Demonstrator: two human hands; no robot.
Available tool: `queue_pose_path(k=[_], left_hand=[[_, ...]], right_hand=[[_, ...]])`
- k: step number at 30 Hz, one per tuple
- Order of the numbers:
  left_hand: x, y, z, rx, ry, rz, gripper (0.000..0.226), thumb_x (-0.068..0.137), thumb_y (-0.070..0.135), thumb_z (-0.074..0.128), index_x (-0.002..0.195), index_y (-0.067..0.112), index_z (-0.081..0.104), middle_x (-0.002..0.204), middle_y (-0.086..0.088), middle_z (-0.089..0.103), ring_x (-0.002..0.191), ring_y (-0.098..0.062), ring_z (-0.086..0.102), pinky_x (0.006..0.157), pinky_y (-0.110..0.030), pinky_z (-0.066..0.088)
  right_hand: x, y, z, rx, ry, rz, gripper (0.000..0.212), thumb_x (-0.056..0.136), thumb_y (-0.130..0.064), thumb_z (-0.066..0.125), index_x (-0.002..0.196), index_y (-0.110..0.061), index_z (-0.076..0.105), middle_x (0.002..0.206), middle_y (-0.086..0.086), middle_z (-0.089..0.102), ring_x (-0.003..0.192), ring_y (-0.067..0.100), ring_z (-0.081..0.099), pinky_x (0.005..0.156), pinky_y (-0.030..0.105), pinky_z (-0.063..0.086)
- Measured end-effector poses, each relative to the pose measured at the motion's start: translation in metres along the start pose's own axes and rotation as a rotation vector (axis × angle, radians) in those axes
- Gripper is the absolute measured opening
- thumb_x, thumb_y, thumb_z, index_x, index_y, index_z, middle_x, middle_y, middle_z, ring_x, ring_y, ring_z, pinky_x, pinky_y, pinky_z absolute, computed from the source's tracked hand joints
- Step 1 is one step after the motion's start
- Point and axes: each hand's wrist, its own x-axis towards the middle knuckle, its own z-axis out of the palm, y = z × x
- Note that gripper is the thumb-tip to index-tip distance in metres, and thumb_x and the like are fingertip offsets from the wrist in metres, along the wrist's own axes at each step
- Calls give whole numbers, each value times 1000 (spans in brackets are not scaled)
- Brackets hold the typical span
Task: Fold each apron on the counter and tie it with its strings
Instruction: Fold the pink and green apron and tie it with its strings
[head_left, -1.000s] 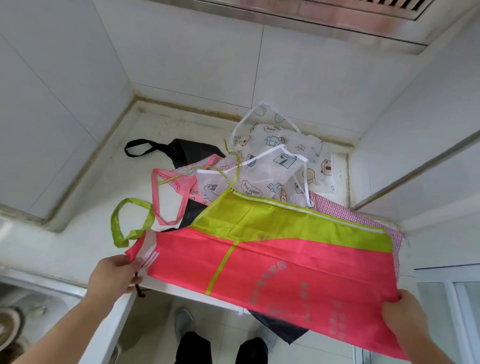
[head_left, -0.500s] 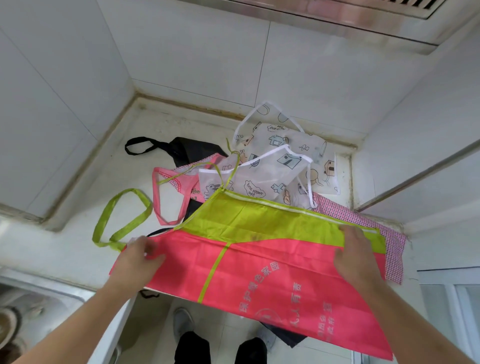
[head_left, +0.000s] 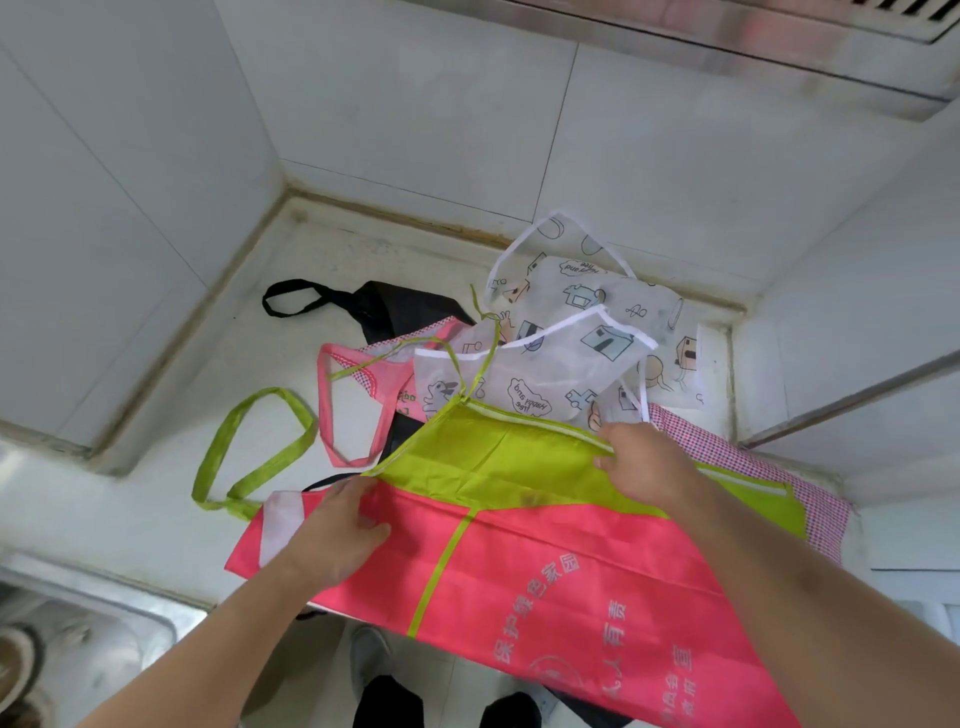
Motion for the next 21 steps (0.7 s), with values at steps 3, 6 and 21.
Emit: queue_pose_path(k=[3,6,21], left_hand=[[2,9,-6,12,96,13,61,88,19,74,144,18,49,132,-4,49,102,-12,53,91,-26,41],[17,29,-17,-104,160,99,69,85,18,80,146,21,48,140,1,44,109,-10,52,94,-25,41],[94,115,-105,-279,400,193,21,95,37,66,83,20,64,74,-4,70,64,-22,72,65,-49,63]], right_hand=[[-6,-9,-1,-3,135,-142,15,100,-18,62,111,-26,69,96,-10,60,99,23,68,79,39,56],[-7,-24,-10,-27,255,-270,25,99,-11,59,108,-30,72,92,-15,58,90,19,66,68,34,52],[57,-67,-105,-127,489,-264,15,105,-29,55,107,-19,65,102,1,68,99,30,63,76,41,51]])
